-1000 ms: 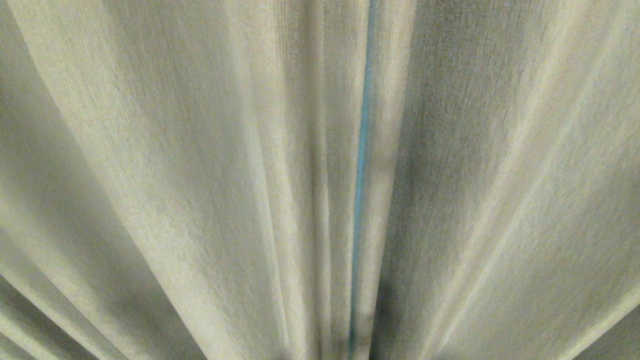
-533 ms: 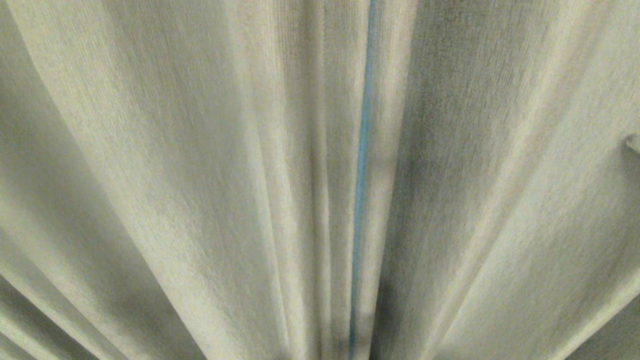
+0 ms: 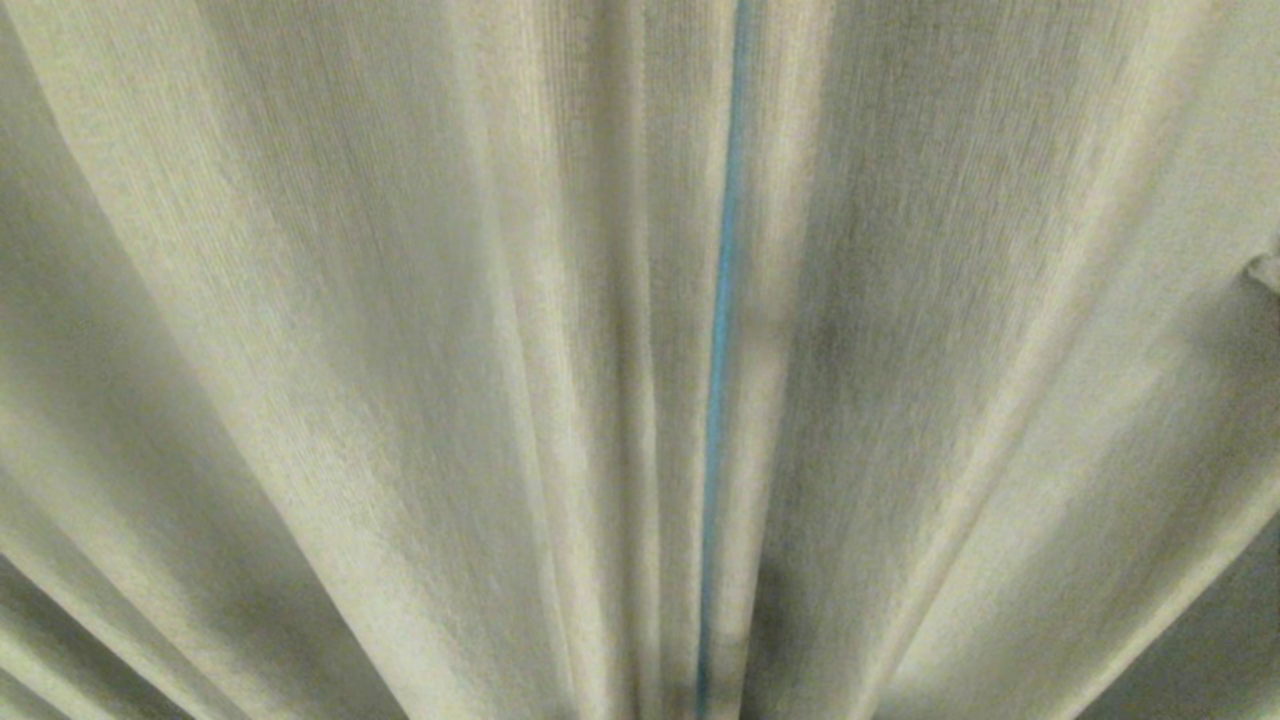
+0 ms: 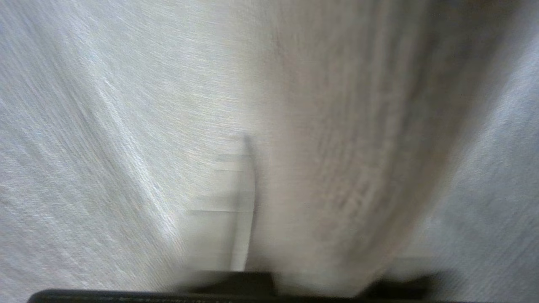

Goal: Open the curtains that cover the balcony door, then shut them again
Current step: Pull the outer curtains open on both sides

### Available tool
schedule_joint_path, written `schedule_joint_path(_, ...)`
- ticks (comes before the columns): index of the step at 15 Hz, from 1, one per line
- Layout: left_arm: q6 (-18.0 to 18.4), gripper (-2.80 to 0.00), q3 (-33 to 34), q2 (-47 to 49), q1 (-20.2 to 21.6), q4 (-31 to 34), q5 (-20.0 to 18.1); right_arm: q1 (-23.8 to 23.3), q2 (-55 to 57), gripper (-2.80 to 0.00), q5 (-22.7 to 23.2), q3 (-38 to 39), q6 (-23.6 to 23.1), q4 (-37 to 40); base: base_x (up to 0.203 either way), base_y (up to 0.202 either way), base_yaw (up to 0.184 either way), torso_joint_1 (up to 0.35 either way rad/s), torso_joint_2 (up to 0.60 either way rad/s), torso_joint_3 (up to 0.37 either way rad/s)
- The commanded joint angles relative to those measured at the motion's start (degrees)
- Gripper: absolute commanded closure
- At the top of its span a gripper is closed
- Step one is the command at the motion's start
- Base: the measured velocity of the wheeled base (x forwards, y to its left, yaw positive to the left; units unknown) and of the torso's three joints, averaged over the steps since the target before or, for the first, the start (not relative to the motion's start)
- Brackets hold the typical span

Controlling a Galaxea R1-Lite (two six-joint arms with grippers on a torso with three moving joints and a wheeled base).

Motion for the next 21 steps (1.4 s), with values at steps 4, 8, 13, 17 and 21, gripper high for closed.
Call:
schedule_joint_path(4,-0.02,0.0,0.0,-0.02,0.02,-0.04,0.03,0.03,0.71,0.0,-0.06,-2.59,0.17,-0.2,0.0,0.0,0.0,0.0,0.0,0.0)
schedule_joint_path(8,-0.02,0.0,0.0,-0.02,0.02,-0.02,0.03,-0.06,0.9,0.0,-0.35,-4.28,0.24,-0.06,0.0,0.0,0.0,0.0,0.0,0.0)
schedule_joint_path(13,-0.02,0.0,0.0,-0.02,0.02,0.01,0.03,-7.58,1.33,0.0,-0.91,-6.5,0.39,0.42,0.0,0.0,0.0,0.0,0.0,0.0)
schedule_joint_path(17,-0.02,0.0,0.0,-0.02,0.02,-0.03,0.03,-16.73,2.7,0.0,-0.75,-7.71,0.48,0.76,0.0,0.0,0.0,0.0,0.0,0.0)
schedule_joint_path(21,-0.02,0.0,0.0,-0.02,0.02,-0.02,0.03,-23.81,6.72,0.0,-0.68,-12.76,0.5,0.83,0.0,0.0,0.0,0.0,0.0,0.0)
